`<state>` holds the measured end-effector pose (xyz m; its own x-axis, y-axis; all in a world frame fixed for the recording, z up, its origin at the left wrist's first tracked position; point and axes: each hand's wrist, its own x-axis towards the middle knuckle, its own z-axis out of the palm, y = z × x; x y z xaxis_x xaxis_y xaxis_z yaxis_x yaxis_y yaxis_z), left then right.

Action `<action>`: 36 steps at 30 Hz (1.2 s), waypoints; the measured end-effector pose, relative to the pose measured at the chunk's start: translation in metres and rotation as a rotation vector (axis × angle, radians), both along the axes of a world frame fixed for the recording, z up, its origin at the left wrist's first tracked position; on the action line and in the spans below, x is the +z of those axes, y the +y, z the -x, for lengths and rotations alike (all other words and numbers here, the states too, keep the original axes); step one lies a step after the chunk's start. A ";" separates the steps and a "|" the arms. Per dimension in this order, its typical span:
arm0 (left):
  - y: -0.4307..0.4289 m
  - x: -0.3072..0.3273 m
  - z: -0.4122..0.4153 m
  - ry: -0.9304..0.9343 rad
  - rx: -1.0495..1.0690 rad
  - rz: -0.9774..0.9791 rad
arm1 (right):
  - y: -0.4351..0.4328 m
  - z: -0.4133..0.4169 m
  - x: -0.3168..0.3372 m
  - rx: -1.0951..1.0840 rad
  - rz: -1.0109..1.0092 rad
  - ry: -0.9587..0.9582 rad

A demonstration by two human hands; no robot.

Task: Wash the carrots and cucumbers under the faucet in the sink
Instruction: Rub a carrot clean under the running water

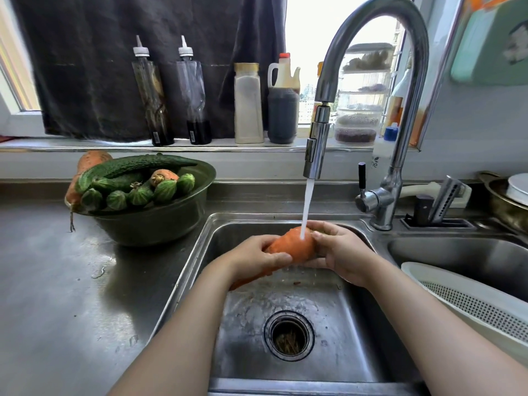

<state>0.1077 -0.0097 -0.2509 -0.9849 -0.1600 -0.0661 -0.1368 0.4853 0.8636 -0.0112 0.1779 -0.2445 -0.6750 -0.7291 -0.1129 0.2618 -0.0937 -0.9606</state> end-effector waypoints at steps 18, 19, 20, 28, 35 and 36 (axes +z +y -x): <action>-0.016 0.005 -0.005 0.044 0.021 0.227 | -0.009 -0.010 -0.003 0.118 -0.116 0.034; -0.016 0.006 -0.005 0.040 0.017 0.230 | -0.009 -0.012 -0.003 0.115 -0.131 0.049; -0.015 0.006 -0.005 0.042 0.018 0.238 | -0.011 -0.014 -0.002 0.094 -0.142 0.065; -0.017 0.007 -0.006 0.065 0.038 0.257 | -0.009 -0.015 0.003 0.085 -0.103 0.002; -0.016 0.005 -0.005 0.067 0.054 0.256 | -0.009 -0.015 0.005 0.062 -0.098 0.028; -0.015 0.005 -0.005 0.069 0.052 0.257 | -0.008 -0.016 0.006 0.057 -0.104 0.041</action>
<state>0.1125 -0.0249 -0.2460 -0.9757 -0.2136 0.0498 -0.1129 0.6836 0.7210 0.0051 0.1696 -0.2387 -0.6387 -0.7520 -0.1629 0.2243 0.0205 -0.9743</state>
